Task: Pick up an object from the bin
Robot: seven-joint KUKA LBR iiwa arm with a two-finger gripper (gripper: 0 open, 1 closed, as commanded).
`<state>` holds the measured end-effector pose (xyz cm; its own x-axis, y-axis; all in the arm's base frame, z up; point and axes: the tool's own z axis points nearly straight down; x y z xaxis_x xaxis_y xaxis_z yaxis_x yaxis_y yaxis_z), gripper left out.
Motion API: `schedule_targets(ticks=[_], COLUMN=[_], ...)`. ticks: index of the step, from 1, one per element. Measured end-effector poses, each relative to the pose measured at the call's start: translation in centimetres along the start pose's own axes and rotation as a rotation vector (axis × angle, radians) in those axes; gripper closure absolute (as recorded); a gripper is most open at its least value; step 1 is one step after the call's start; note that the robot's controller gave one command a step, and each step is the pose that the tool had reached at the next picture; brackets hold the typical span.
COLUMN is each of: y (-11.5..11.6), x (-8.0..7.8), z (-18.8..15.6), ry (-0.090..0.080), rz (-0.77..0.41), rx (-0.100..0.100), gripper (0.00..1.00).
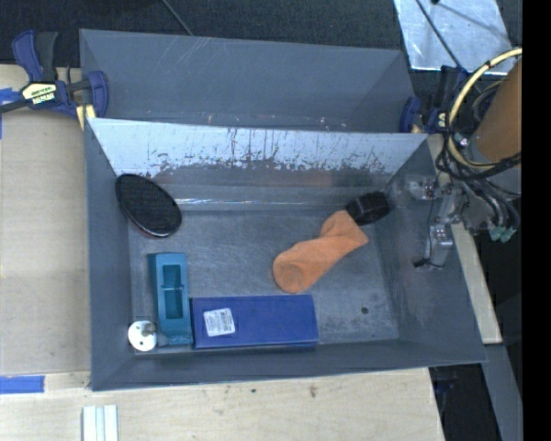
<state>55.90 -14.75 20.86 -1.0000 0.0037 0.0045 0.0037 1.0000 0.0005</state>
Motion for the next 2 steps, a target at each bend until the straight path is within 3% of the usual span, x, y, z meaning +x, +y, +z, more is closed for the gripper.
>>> schedule_targets(ticks=[1, 2], y=[0.1, 3.1], x=[-0.2, -1.9], z=[-0.5, 5.3], ry=[-0.008, -0.01], rz=[-0.003, -0.149], rx=[0.002, 0.002], gripper=[0.0, 0.0])
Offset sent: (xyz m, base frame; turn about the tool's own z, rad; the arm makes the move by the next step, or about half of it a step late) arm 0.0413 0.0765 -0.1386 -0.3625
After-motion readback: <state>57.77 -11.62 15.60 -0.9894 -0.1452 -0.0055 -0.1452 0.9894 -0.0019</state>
